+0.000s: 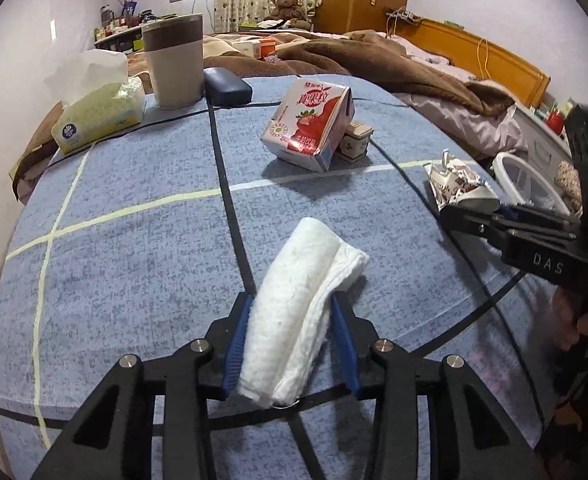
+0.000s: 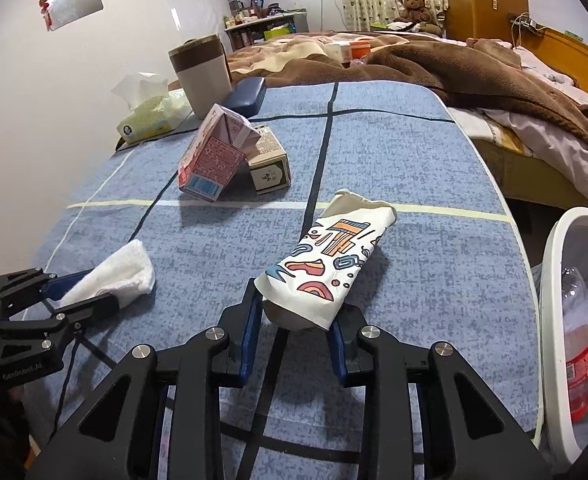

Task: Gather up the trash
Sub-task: 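Lift the tissue and snack wrapper and carry both over the wastebasket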

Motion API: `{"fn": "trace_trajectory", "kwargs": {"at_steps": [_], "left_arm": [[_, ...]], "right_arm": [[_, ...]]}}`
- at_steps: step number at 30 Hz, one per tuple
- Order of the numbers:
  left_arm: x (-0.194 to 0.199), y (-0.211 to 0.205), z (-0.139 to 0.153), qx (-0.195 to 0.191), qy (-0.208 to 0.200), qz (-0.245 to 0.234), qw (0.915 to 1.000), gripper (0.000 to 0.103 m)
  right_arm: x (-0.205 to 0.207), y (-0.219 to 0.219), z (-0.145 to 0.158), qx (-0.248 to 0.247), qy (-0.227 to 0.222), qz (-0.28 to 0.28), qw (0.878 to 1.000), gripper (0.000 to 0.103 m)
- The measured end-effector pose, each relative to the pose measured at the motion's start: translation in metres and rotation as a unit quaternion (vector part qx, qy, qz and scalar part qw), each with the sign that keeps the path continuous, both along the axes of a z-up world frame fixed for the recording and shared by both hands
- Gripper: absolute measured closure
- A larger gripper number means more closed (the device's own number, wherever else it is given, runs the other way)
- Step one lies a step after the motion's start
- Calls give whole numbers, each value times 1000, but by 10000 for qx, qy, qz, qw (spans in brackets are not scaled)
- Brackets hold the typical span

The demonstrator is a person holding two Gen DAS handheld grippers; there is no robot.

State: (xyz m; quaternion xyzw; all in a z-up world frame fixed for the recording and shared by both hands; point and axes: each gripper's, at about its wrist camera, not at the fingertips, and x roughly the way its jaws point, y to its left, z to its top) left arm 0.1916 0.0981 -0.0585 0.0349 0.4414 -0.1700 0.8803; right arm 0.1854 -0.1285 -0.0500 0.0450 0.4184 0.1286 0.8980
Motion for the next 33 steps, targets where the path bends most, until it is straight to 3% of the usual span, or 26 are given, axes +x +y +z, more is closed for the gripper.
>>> {"fn": "trace_trajectory", "kwargs": {"at_steps": [15, 33], "left_arm": [[-12, -31, 27, -292, -289, -84, 9991, 62], [-17, -144, 60, -714, -543, -1006, 9909, 62]], "right_arm": [[-31, -31, 26, 22, -446, -208, 9988, 73], [-69, -129, 53, -250, -869, -1225, 9883, 73]]}}
